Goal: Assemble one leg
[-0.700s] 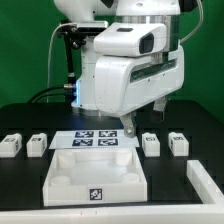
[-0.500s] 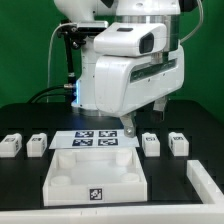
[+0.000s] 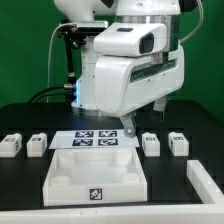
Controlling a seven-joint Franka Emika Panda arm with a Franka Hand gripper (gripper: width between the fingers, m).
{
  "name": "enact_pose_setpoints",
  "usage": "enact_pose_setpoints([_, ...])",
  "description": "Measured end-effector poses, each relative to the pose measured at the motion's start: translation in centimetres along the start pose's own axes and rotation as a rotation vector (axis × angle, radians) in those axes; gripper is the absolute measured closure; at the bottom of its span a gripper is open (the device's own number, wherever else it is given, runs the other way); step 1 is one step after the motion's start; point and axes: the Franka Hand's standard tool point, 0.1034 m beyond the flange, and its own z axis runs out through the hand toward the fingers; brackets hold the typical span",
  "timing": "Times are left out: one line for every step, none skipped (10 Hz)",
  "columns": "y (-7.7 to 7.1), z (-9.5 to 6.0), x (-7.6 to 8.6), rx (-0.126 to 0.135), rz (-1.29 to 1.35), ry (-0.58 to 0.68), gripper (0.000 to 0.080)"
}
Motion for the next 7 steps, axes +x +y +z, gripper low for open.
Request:
enact_pose_setpoints([0.0,0.0,0.0,0.000,0.000,0.000,0.0150])
enact_pose_setpoints([0.0,0.0,0.0,0.000,-0.016,0.000,0.0150])
enact_pose_setpoints([0.0,0.0,0.0,0.000,-0.027,0.000,0.0150])
enact_pose_setpoints([0.0,0.0,-0.1,0.001,-0.027,0.000,0.0150])
enact_pose_setpoints([-0.4,0.3,-0.7,0.007,-0.040,-0.007,0.0150])
enact_pose_setpoints([-1.4,0.7,-2.3,-0.001,-0.180,-0.004,0.0150])
enact_pose_setpoints([-3.2,1.4,-4.8,0.003,-0.285,-0.008,0.0150])
